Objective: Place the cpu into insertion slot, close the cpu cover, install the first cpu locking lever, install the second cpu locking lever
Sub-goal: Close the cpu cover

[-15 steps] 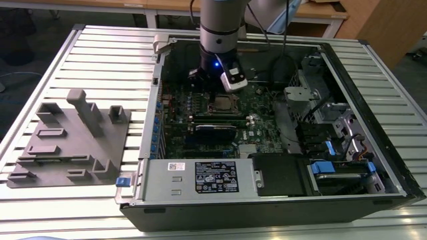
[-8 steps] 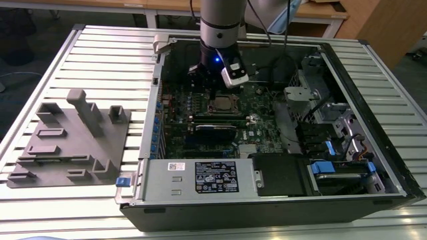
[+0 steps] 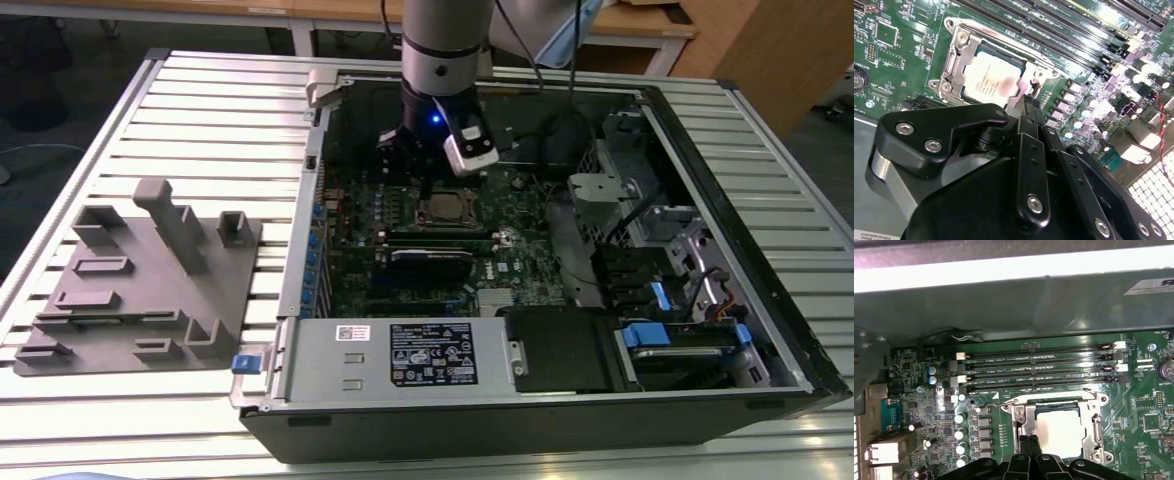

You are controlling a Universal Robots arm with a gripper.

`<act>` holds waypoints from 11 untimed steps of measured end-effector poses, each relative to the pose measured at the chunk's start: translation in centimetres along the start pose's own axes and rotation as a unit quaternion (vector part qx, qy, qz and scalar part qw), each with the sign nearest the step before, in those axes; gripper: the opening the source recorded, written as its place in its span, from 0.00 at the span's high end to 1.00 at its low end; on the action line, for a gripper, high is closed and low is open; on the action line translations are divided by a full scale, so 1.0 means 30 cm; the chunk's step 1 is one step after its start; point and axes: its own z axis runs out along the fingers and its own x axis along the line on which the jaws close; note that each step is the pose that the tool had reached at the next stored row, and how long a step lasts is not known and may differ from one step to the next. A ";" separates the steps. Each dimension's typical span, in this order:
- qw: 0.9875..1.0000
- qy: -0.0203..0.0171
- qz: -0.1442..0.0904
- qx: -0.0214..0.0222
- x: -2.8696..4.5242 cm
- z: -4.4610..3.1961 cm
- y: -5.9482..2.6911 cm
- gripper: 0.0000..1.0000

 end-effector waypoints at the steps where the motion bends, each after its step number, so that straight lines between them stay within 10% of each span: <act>1: 1.000 0.000 0.000 0.000 -0.004 0.000 0.000 0.89; 11: 1.000 0.000 0.000 0.000 -0.066 0.002 0.006 0.89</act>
